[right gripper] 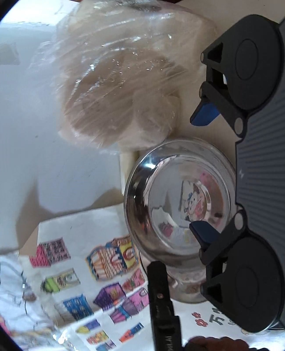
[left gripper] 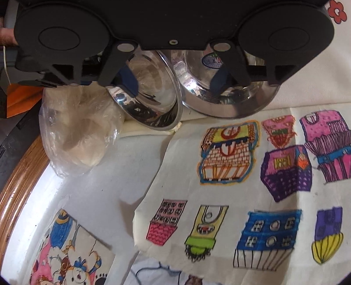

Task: Organize plates and bowls

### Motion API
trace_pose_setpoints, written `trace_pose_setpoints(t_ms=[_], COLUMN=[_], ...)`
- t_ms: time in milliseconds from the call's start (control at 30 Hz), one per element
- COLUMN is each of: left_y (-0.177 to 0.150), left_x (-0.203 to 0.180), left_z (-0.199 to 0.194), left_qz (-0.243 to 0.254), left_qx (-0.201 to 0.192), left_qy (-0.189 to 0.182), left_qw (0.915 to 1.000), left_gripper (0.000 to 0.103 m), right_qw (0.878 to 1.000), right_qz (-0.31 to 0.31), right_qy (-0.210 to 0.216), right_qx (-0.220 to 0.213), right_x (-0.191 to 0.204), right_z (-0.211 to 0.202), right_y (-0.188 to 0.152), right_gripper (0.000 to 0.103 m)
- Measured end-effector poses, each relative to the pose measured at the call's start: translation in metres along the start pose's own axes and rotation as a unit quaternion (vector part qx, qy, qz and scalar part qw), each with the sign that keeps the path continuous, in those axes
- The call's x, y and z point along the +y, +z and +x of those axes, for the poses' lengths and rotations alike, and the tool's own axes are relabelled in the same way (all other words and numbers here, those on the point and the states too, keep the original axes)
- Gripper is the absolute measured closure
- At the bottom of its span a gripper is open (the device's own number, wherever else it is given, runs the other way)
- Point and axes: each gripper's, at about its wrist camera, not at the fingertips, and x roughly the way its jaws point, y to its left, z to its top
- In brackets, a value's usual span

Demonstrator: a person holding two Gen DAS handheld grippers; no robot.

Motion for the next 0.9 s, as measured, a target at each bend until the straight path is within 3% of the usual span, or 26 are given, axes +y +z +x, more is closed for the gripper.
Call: trace_pose_setpoints(t_ms=[100,267,533,700,900], left_y=[-0.002,-0.007,-0.008,-0.008,-0.007], left_x=[0.001,0.005,0.005,0.004,0.004], left_z=[0.004,0.012,0.01,0.009,0.008], left_qz=[0.002,0.008,0.008,0.007,0.003], left_qx=[0.011,0.025,0.016,0.015,0.018], left_qy=[-0.001,-0.004,-0.01,-0.013,-0.014], left_qw=[0.9999,0.9996,0.9998,0.9998,0.9997], left_gripper=[0.055,0.069,0.083,0.091,0.091], right_qw=[1.0,0.999,0.998,0.998,0.997], right_qz=[0.015,0.027,0.025,0.023,0.044], right_qy=[-0.007,-0.026,-0.04,-0.044,-0.05], right_qx=[0.014,0.024,0.03,0.03,0.034], right_x=[-0.006,-0.01,-0.009,-0.005,-0.009], right_z=[0.009,0.016,0.023,0.024,0.018], right_y=[0.004,0.002,0.001,-0.002,-0.001], right_gripper=[0.016,0.018,0.029,0.051,0.065])
